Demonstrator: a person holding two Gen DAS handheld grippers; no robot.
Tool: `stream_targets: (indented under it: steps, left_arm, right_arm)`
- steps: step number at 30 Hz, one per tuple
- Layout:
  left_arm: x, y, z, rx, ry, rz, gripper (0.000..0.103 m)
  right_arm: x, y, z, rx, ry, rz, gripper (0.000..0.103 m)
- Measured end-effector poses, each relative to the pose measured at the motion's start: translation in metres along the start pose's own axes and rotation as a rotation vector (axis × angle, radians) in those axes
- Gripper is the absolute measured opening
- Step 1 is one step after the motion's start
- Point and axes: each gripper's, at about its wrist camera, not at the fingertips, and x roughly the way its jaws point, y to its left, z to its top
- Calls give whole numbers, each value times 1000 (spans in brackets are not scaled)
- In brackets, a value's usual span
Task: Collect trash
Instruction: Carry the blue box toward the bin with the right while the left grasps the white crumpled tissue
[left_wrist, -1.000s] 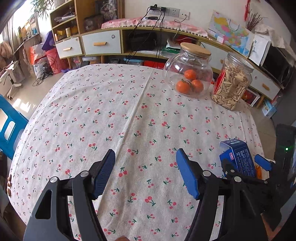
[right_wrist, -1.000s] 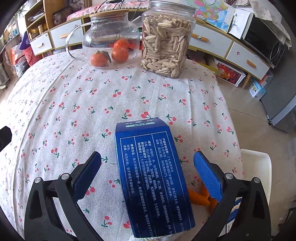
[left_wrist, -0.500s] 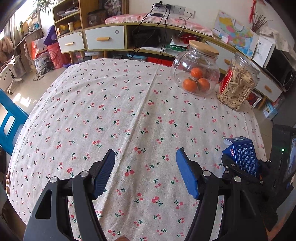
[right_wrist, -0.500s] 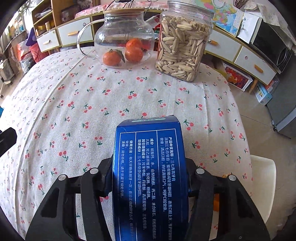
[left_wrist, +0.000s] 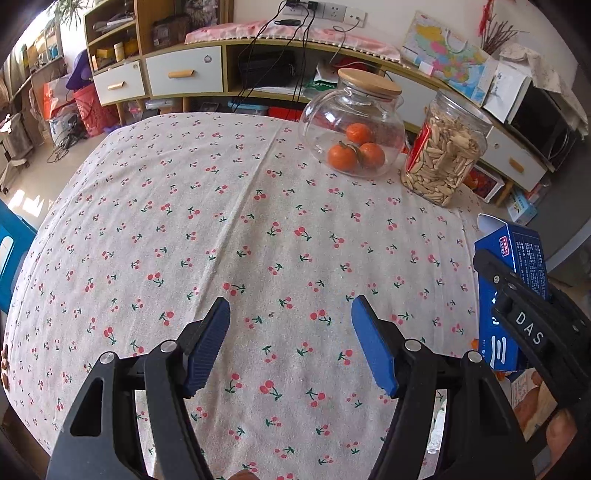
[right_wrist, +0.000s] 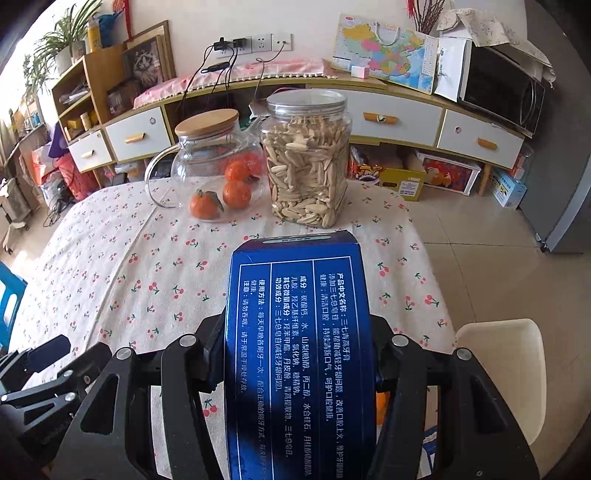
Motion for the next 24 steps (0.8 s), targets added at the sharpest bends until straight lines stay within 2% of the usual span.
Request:
stream_targets:
  steps: [2, 7, 15, 20, 24]
  left_arm:
    - [2, -13, -4, 26, 22, -40, 72]
    - [8, -53, -19, 132, 55, -84, 72]
    - [16, -104, -43, 282, 105, -153, 73]
    - [28, -130, -61, 383, 161, -160, 73]
    - [29, -143, -71, 435, 166, -180, 76]
  right_arm:
    - [-9, -12, 3, 21, -31, -16, 53]
    - [-26, -43, 6, 58, -75, -64, 53]
    - [-38, -81, 0, 82, -81, -119, 53]
    - [-47, -91, -5, 74, -90, -141, 53]
    - [-49, -100, -7, 77, -87, -150, 53]
